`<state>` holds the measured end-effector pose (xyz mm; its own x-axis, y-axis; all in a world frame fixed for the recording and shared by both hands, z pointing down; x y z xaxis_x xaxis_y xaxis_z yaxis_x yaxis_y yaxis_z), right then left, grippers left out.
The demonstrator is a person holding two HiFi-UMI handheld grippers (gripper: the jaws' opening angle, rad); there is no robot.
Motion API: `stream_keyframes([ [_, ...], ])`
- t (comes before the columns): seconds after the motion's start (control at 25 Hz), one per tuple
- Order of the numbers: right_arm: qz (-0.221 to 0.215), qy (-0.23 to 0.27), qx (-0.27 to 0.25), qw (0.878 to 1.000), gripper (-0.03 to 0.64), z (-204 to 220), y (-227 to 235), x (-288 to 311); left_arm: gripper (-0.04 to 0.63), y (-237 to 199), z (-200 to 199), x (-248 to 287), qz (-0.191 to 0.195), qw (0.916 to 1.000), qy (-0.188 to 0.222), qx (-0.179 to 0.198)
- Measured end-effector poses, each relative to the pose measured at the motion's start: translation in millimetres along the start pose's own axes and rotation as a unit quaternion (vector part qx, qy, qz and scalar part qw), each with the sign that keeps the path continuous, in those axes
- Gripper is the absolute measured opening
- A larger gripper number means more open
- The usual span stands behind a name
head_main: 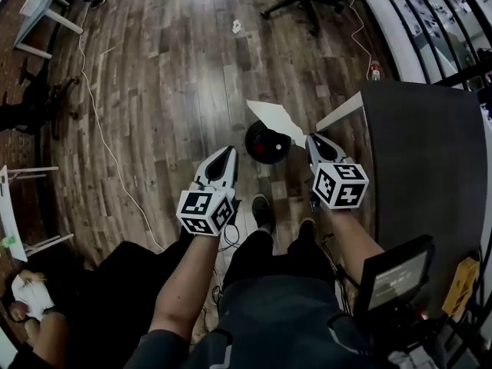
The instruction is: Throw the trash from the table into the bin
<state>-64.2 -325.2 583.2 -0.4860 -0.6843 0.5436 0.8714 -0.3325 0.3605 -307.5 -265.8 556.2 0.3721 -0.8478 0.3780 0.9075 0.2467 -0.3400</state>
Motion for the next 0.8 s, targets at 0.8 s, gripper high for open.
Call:
stream_keyframes([
  [0.8, 0.069, -0.116, 0.029, 0.99, 0.009, 191.9, 77.7, 148.5, 0.009, -108.4, 184.1, 97.1, -0.001, 0.9938, -0.109, -0.022],
])
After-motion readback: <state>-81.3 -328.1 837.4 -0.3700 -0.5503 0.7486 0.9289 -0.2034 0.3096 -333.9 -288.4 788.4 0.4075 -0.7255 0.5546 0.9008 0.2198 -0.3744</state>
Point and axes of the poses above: the fingertips, and each gripper's own axes: x forward along the fingers, y to its right, z out of its underside, the point moved 6 cm from there along -x, backward along the fingers, and after that the axes turned 1 degree about y, right-handed, at the moved point
